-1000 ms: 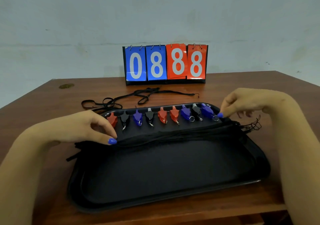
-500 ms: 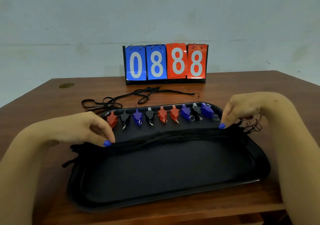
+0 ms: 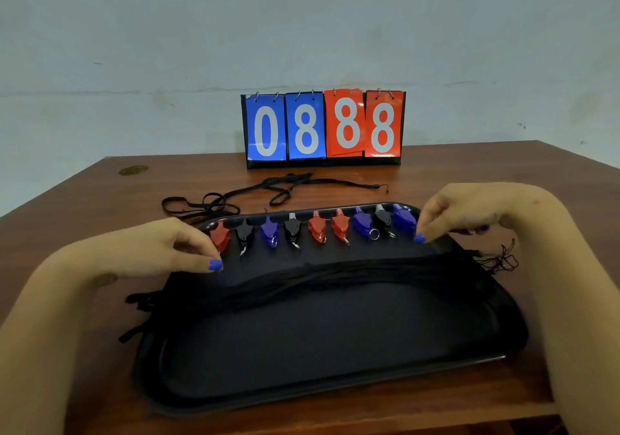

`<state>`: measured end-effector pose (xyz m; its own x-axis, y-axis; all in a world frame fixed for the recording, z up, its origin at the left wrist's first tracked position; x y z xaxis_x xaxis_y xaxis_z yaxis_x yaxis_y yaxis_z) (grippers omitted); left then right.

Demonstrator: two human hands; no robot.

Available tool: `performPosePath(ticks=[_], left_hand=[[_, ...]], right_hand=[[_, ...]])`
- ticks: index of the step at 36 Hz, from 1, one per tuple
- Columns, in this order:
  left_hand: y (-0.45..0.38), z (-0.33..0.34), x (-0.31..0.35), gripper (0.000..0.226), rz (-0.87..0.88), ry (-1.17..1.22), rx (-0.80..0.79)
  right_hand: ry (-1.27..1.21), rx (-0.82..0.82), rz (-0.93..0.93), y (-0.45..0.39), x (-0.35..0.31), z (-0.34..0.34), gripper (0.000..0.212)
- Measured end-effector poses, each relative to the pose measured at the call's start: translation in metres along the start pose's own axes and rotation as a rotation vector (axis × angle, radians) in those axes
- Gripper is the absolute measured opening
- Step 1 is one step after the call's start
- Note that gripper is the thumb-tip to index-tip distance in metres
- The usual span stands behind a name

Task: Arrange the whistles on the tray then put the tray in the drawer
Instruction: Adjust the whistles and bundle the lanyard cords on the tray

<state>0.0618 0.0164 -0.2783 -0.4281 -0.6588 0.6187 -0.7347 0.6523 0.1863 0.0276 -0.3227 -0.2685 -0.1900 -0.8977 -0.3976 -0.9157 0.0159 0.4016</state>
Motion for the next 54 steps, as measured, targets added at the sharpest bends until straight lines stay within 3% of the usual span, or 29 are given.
performPosePath(ticks=[1, 4, 6, 15, 23, 34, 37, 39, 40, 42, 44, 46, 49, 54], left_hand=[[-0.001, -0.001, 0.002, 0.036, 0.012, -0.009, 0.023], [-0.007, 0.003, 0.010, 0.070, 0.067, -0.032, 0.032], [-0.011, 0.009, 0.015, 0.074, 0.079, -0.020, 0.017], [-0.016, 0.035, 0.033, 0.049, 0.101, -0.110, -0.020], [-0.019, 0.043, 0.036, 0.026, 0.122, -0.072, -0.077], [-0.017, 0.043, 0.037, 0.018, 0.102, -0.032, -0.133], [-0.012, 0.024, 0.038, 0.044, 0.109, -0.002, -0.011], [-0.006, -0.003, 0.032, 0.059, 0.114, 0.032, 0.214], [-0.002, -0.017, 0.026, 0.053, 0.102, 0.052, 0.350], [0.005, -0.041, 0.011, 0.014, 0.055, 0.051, 0.608], [0.009, -0.055, -0.006, 0.017, -0.014, -0.067, 0.743], [0.007, -0.060, -0.019, 0.020, -0.083, -0.162, 0.768], [0.002, -0.061, -0.036, 0.026, -0.147, -0.283, 0.775], [-0.014, -0.054, -0.066, 0.034, -0.208, -0.390, 0.684]], right_hand=[[-0.016, 0.020, -0.045, 0.001, -0.006, 0.000, 0.020], [-0.047, 0.048, -0.194, 0.001, -0.033, 0.006, 0.011], [-0.048, 0.032, -0.286, 0.001, -0.052, 0.014, 0.010], [0.101, -0.083, -0.445, -0.001, -0.093, 0.055, 0.041], [0.110, -0.203, -0.427, 0.002, -0.093, 0.066, 0.018], [0.078, -0.266, -0.431, 0.005, -0.091, 0.065, 0.022], [0.034, -0.151, -0.439, 0.003, -0.093, 0.056, 0.031], [-0.023, -0.037, -0.458, 0.002, -0.097, 0.046, 0.032], [-0.055, 0.025, -0.472, 0.002, -0.098, 0.041, 0.030], [-0.085, 0.142, -0.492, 0.000, -0.099, 0.033, 0.021], [-0.024, 0.266, -0.478, -0.004, -0.097, 0.028, 0.016], [0.071, 0.388, -0.444, -0.009, -0.093, 0.024, 0.023], [0.136, 0.446, -0.417, -0.009, -0.094, 0.022, 0.030], [0.078, 0.415, -0.469, -0.004, -0.102, 0.025, 0.014]])
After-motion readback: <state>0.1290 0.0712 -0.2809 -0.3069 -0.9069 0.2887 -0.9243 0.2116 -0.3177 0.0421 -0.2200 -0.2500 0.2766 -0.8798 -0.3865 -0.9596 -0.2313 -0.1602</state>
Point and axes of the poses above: each hand's wrist, its own y-axis away from the middle knuckle, its own z-axis out of the palm, x = y × z, the point moved 7 cm from there along -y, towards the middle knuckle, and after that the axes turned 1 degree about z, right-handed, at the moved point
